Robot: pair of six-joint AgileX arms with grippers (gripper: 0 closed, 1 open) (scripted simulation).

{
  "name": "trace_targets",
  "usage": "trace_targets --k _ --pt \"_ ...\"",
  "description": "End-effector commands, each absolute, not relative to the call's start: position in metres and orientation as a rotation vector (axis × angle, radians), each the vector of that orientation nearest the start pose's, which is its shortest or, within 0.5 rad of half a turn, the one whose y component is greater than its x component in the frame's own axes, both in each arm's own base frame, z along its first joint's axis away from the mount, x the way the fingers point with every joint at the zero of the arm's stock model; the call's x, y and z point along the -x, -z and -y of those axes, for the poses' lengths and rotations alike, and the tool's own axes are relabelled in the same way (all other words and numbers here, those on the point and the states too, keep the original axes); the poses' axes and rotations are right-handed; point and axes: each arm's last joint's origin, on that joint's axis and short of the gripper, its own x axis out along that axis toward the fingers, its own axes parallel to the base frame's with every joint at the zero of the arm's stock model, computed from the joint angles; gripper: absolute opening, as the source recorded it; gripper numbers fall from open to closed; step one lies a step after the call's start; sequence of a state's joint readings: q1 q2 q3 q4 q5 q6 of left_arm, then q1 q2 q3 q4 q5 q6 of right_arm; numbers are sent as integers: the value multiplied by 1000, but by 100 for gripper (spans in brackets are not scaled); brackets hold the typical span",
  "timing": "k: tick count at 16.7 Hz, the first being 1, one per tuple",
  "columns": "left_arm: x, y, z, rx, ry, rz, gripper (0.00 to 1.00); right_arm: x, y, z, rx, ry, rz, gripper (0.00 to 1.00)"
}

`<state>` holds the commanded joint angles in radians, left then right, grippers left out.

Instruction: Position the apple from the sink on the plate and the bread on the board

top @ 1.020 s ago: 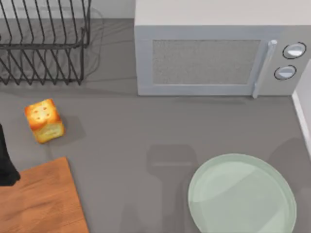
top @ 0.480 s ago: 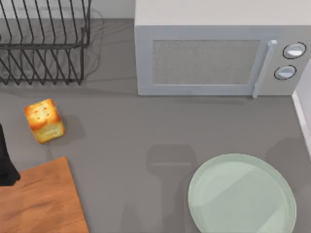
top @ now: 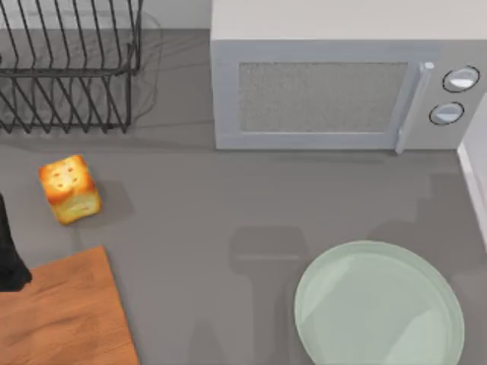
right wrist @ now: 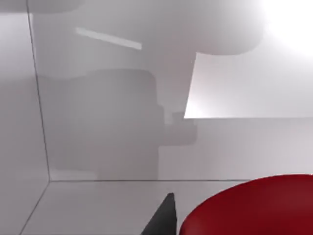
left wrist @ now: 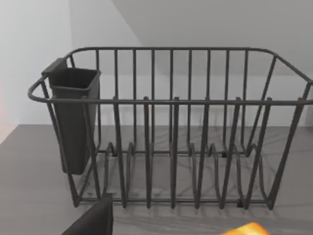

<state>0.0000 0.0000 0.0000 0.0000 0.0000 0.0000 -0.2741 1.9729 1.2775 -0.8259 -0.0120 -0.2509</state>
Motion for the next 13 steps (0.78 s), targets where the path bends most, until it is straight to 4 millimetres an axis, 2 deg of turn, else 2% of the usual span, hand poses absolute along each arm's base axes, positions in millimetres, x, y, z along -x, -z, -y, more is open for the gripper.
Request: trace_targets --k 5,7,10,13 --pt "-106 -160 1 0 0 0 100 -348 -133 94 -14 13 -1519 0" --pt "-106 -160 1 0 0 0 100 -351 -145 87 -8 19 -1491 0" --pt "-106 -160 1 0 0 0 100 -351 -162 57 -12 22 -1477 0" --pt "-106 -160 1 0 0 0 100 -342 -176 13 -22 20 -1495 0"
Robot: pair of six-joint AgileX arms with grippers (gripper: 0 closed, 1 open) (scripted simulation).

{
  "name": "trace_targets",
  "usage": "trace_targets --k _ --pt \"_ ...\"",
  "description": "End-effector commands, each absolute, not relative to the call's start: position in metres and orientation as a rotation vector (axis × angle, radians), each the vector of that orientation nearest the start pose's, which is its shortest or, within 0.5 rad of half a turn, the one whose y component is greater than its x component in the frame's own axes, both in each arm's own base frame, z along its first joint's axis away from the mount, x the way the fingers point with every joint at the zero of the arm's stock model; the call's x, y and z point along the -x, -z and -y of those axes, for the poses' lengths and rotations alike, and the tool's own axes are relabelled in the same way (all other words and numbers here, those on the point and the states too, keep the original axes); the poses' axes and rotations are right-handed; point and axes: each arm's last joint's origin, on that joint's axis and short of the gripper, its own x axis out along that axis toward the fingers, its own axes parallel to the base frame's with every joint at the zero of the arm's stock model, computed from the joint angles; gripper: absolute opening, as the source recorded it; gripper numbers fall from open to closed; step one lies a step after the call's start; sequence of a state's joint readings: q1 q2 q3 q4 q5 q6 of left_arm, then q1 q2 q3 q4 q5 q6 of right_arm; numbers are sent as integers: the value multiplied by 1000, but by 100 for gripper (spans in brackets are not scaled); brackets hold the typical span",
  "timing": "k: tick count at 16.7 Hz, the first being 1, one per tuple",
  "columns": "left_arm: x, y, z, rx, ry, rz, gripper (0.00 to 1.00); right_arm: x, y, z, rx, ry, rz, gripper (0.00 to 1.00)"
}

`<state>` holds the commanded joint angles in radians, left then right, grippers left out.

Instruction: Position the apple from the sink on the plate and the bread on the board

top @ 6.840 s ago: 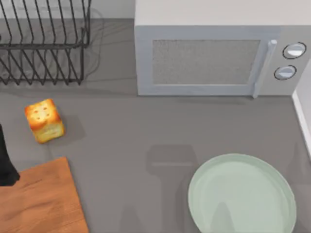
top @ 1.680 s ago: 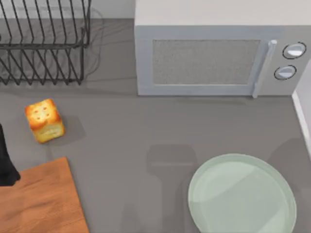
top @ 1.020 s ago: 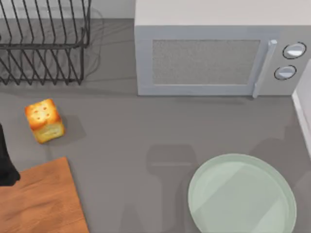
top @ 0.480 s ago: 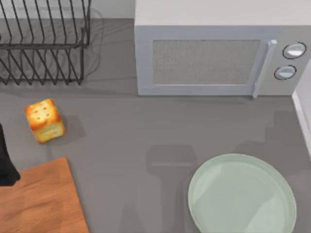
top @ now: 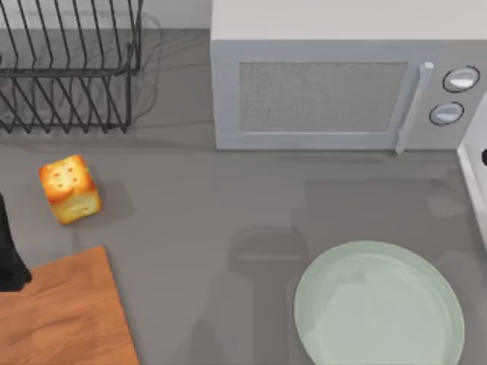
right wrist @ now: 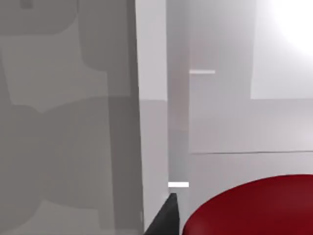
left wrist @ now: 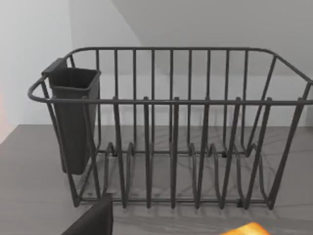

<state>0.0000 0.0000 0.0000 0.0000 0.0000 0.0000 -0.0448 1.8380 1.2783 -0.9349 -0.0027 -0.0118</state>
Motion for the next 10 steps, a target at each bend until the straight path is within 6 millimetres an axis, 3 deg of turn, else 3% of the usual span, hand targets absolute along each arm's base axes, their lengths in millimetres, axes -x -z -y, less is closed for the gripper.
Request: trace_targets --k 6,10 --pt "-106 -160 1 0 0 0 100 -300 -201 -88 -26 20 -1551 0" --pt "-106 -160 1 0 0 0 100 -263 -216 -142 -17 16 -1567 0"
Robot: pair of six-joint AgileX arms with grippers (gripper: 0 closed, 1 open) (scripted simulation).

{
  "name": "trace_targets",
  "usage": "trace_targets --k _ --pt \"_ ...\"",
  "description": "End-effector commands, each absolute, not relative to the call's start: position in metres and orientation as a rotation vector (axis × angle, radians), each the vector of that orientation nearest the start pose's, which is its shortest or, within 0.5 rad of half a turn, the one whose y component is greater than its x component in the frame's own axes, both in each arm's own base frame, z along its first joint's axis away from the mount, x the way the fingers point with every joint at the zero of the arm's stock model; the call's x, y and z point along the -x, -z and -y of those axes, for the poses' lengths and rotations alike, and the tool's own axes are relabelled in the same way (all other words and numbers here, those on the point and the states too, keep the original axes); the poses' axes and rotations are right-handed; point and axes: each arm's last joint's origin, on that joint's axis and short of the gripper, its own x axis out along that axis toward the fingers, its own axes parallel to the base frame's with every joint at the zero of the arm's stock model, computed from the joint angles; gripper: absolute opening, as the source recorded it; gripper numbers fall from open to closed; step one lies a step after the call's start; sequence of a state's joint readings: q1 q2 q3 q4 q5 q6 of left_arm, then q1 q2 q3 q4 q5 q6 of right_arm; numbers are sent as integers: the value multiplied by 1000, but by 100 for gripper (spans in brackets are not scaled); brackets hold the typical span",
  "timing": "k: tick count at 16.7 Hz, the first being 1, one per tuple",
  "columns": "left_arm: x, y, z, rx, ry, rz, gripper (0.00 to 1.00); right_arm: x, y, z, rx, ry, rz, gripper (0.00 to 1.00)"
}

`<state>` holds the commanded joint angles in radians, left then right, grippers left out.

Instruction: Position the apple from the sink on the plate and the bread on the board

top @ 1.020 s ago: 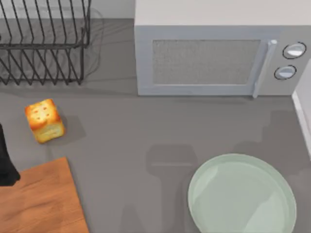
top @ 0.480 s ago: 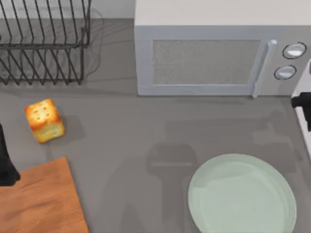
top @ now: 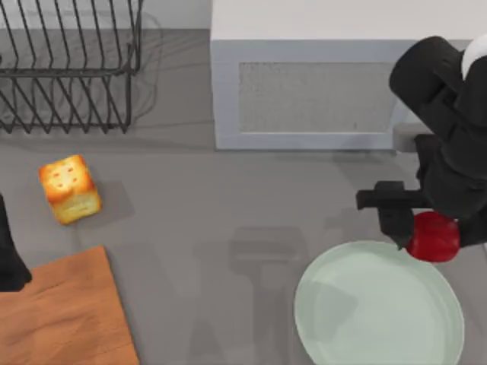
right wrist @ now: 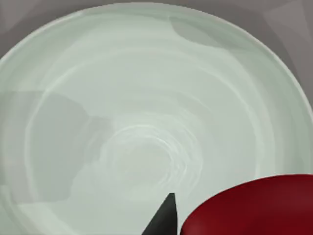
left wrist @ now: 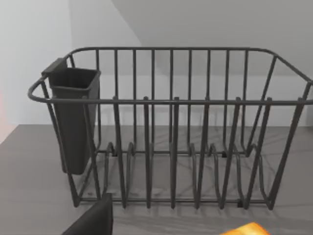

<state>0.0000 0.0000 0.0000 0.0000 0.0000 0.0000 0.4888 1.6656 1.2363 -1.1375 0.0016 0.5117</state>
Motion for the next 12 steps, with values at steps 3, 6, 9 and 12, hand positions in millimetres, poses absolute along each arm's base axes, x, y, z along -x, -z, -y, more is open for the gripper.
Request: trace_targets --k 3,6,9,12 --pt "-106 -160 1 0 0 0 100 -238 -225 -169 -11 12 -1570 0" --pt "-106 -160 1 0 0 0 100 -225 -230 -182 -8 8 -1571 0" --pt "-106 -160 1 0 0 0 100 -224 -230 -183 -8 8 -1571 0" --pt "-106 -160 1 0 0 0 100 -224 -230 -183 -8 8 -1571 8"
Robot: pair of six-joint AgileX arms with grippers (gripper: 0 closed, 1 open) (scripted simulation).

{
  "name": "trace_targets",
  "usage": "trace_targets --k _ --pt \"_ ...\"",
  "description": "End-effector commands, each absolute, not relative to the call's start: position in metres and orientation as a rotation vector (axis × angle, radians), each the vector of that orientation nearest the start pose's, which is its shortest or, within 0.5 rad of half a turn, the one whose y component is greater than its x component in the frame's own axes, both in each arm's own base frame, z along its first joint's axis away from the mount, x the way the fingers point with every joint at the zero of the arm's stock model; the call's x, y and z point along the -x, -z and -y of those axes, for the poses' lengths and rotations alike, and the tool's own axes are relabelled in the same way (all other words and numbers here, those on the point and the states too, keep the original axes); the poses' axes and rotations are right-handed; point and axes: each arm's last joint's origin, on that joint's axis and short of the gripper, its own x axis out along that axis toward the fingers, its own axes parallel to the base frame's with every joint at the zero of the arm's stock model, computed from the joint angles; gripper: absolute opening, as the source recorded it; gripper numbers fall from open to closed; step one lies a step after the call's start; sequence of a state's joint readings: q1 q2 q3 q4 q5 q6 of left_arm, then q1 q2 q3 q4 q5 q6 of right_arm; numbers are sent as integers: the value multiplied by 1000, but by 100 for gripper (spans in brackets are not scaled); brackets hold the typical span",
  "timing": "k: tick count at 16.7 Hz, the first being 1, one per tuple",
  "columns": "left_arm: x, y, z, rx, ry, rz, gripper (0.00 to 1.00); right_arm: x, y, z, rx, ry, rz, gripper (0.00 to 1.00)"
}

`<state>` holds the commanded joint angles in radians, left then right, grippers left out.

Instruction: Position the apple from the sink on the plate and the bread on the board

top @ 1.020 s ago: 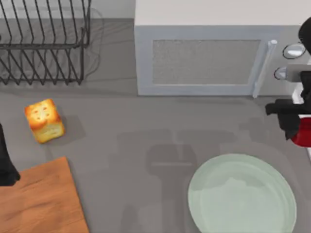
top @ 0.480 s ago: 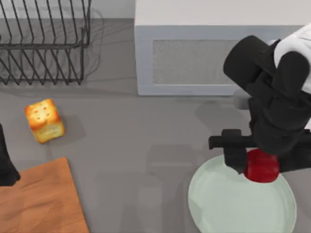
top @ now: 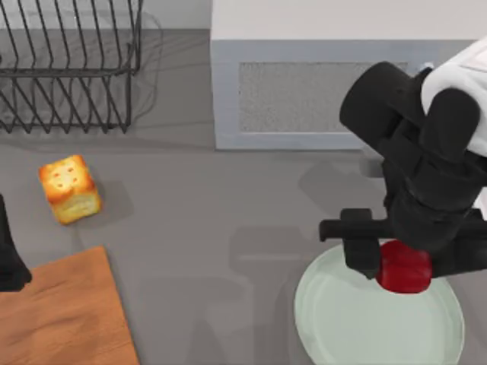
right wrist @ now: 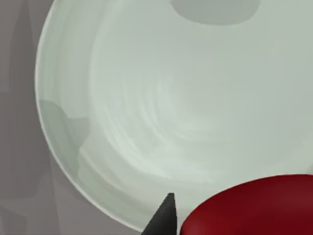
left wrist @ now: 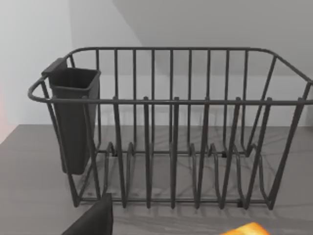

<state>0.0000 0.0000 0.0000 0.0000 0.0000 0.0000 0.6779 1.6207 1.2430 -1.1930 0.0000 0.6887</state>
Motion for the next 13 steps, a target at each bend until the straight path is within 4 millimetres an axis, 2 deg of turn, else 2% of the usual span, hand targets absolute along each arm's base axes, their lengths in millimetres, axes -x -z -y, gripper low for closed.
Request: trace_targets --k 12,13 --pt "-106 -160 1 0 0 0 100 -224 -230 -183 -8 8 -1571 98" --pt "-106 -160 1 0 0 0 100 -224 -230 -183 -8 8 -1571 100"
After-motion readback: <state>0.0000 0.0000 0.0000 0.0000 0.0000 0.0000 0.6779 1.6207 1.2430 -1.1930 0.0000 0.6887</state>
